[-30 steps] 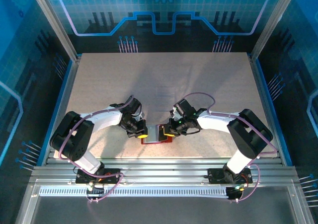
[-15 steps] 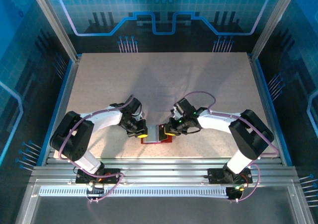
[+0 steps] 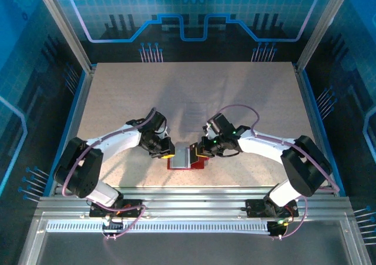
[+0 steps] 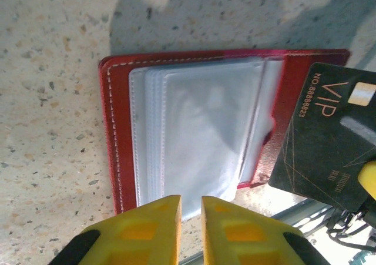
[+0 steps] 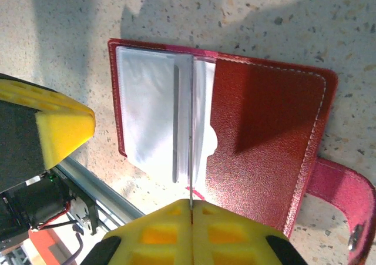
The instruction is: Take the credit cards out of the card holder
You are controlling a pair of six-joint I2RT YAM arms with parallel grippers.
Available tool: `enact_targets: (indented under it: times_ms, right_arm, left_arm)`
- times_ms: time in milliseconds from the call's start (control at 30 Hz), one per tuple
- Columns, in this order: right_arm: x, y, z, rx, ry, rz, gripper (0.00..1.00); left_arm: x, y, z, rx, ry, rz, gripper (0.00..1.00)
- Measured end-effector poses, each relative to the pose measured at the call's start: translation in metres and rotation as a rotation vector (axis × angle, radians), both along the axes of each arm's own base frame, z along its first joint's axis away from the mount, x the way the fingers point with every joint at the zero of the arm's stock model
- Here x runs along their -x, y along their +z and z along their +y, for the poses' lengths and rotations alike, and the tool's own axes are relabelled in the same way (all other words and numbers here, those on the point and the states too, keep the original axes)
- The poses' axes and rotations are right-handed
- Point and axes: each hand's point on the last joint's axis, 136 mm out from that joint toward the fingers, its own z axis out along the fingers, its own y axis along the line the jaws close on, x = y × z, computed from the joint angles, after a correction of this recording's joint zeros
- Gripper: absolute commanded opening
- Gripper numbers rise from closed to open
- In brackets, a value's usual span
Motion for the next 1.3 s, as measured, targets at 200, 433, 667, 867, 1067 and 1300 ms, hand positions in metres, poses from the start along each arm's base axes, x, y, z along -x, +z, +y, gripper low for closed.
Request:
enact_targets:
  times_ms: [200, 433, 667, 867, 1067, 1300]
  right_arm:
    - [-0.013, 0.031, 0.002, 0.029, 0.099, -0.124, 0.03]
    - [-0.033, 0.074, -0.002, 0.122, 0.368, -0.409, 0.00]
    - [-0.050, 0.099, -0.008, 0.254, 0.669, -0.627, 0.00]
    - [-0.079, 0.100, -0.017, 0.391, 0.894, -0.713, 0.00]
    - [-0.103, 0.090, -0.026, 0.492, 1.071, -0.721, 0.00]
    - [-0.128, 0.077, -0.031, 0.524, 1.175, -0.693, 0.00]
  left_arm:
    - [-0.009, 0.022, 0.004, 0.020, 0.021, -0.088, 0.22]
    - [-0.016, 0.045, 0.014, 0.052, 0.074, -0.196, 0.26]
    - [-0.019, 0.052, 0.028, 0.056, 0.123, -0.238, 0.26]
    - [-0.016, 0.054, 0.033, 0.063, 0.143, -0.256, 0.26]
    - [-0.013, 0.053, 0.034, 0.067, 0.161, -0.244, 0.26]
    - [-0.011, 0.056, 0.035, 0.074, 0.162, -0.258, 0.26]
